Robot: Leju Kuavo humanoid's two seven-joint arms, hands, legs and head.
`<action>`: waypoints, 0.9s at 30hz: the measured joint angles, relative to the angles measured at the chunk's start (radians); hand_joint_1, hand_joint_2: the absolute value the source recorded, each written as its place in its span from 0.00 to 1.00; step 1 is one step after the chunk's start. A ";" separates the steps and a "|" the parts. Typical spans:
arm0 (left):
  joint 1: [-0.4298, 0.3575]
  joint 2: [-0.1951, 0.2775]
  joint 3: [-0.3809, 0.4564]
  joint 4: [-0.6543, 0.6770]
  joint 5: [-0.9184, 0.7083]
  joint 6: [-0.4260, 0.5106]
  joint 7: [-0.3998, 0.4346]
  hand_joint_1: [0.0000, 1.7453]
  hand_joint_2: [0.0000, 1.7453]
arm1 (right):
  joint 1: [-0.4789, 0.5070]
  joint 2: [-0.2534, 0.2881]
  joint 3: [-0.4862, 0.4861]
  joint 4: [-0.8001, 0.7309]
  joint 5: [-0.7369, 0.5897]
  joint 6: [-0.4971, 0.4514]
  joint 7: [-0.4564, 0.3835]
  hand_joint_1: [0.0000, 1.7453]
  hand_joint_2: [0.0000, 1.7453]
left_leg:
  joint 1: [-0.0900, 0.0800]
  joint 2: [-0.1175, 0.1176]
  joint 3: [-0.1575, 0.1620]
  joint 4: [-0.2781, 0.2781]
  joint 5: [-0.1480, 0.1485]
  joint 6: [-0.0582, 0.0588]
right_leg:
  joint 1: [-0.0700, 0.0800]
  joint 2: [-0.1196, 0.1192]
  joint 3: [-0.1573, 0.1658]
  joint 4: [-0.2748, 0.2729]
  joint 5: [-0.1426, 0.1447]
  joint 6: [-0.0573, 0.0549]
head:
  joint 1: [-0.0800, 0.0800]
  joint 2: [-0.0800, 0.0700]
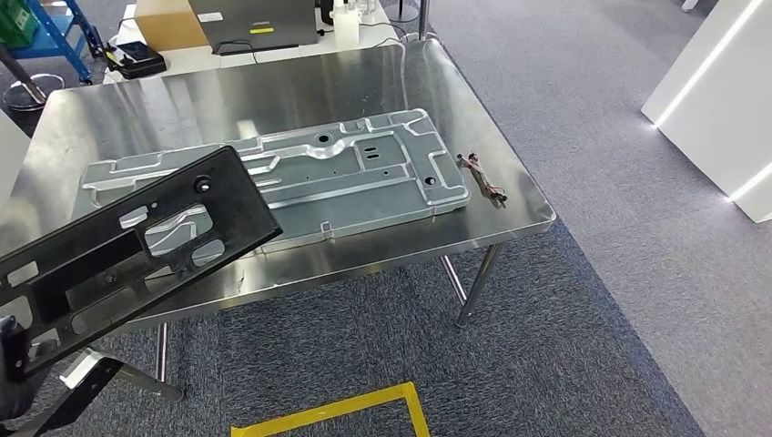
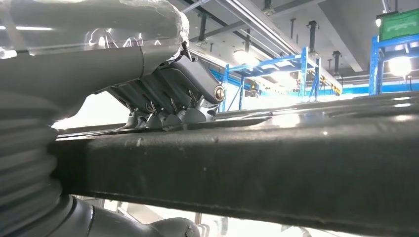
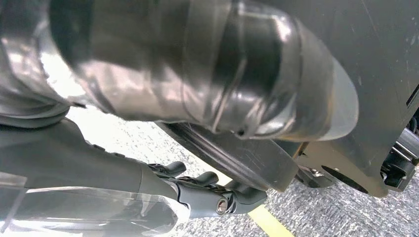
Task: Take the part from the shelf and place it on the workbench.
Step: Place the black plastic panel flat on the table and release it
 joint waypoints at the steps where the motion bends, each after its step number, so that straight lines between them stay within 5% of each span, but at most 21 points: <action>1: 0.000 0.000 0.000 0.000 0.000 0.000 0.000 1.00 1.00 | 0.000 0.000 0.000 0.000 0.000 0.000 0.000 0.00 0.00 | 0.000 0.000 0.000 0.000 0.000 0.001 | 0.000 0.000 0.001 -0.001 0.001 0.001 | 0.000 0.000; 18: 0.000 0.000 0.000 0.000 0.000 0.000 0.000 1.00 1.00 | 0.000 0.000 0.000 0.000 0.000 0.000 0.000 0.00 0.00 | -0.004 -0.001 -0.001 0.004 -0.001 0.007 | -0.006 0.000 0.002 -0.007 0.003 0.014 | 0.000 0.000; 23: -0.001 0.000 0.000 0.000 0.000 0.000 0.000 1.00 1.00 | 0.000 -0.001 0.000 0.000 0.000 0.000 0.000 0.00 0.00 | -0.004 0.002 0.002 -0.003 0.003 0.018 | -0.007 0.002 0.002 -0.010 0.005 0.025 | 0.000 0.000; 25: -0.002 0.000 0.000 0.000 0.000 0.000 0.000 1.00 1.00 | 0.000 -0.002 0.000 0.000 0.000 0.000 0.000 0.00 0.00 | 0.003 0.010 0.011 -0.020 0.011 0.029 | -0.002 -0.021 -0.006 0.012 -0.011 0.032 | 0.000 0.000; 27: -0.001 0.000 0.000 0.000 0.000 0.000 0.000 1.00 1.00 | 0.000 -0.003 0.000 -0.001 0.000 -0.001 0.000 0.00 0.00 | 0.006 0.021 0.017 -0.030 0.016 0.036 | -0.001 -0.056 -0.051 0.106 -0.064 0.038 | 0.000 0.000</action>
